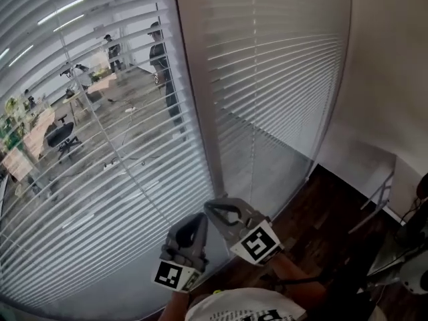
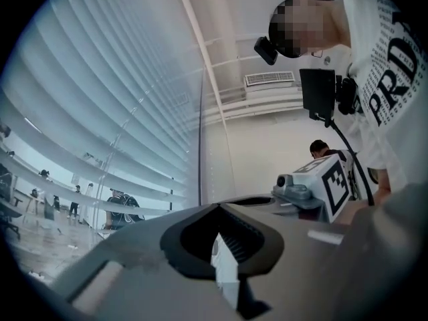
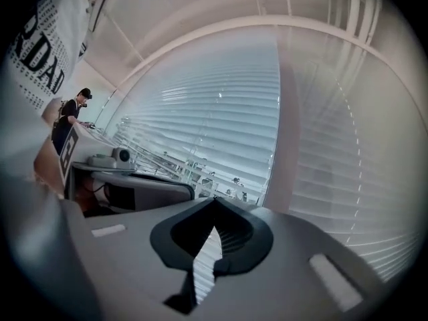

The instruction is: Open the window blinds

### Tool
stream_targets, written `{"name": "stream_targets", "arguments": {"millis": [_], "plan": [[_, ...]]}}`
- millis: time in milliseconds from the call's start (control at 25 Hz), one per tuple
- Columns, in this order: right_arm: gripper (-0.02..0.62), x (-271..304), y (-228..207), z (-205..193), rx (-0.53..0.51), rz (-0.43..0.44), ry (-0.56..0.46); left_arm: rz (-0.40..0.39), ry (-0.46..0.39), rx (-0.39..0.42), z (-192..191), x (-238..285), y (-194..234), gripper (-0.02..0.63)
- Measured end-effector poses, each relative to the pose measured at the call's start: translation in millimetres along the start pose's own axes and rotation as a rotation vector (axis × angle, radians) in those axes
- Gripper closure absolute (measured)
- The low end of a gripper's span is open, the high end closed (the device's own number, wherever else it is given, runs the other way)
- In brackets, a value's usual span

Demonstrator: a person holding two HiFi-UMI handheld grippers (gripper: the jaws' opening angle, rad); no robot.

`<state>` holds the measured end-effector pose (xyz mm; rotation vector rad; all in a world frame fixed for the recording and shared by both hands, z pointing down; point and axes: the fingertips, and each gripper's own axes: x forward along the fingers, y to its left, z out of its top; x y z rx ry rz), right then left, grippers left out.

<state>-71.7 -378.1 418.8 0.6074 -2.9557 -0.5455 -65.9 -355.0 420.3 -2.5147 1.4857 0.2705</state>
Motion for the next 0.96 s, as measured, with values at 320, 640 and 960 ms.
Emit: {"name": "stream_targets", "arguments": {"millis": [320, 640, 960], "plan": [[0.588, 3.3, -1.6, 8.9, 0.008, -0.003, 0.011, 0.004, 0.007, -0.019, 8.8, 2.1, 2.7, 0.616], [0.588, 4.3, -3.2, 16.2, 0.012, -0.003, 0.007, 0.003, 0.012, -0.029, 15.8, 3.2, 3.9, 0.617], [0.588, 2.8, -5.7, 11.4, -0.004, -0.012, 0.025, -0.004, 0.024, -0.035, 12.6, 5.9, 3.2, 0.616]]}}
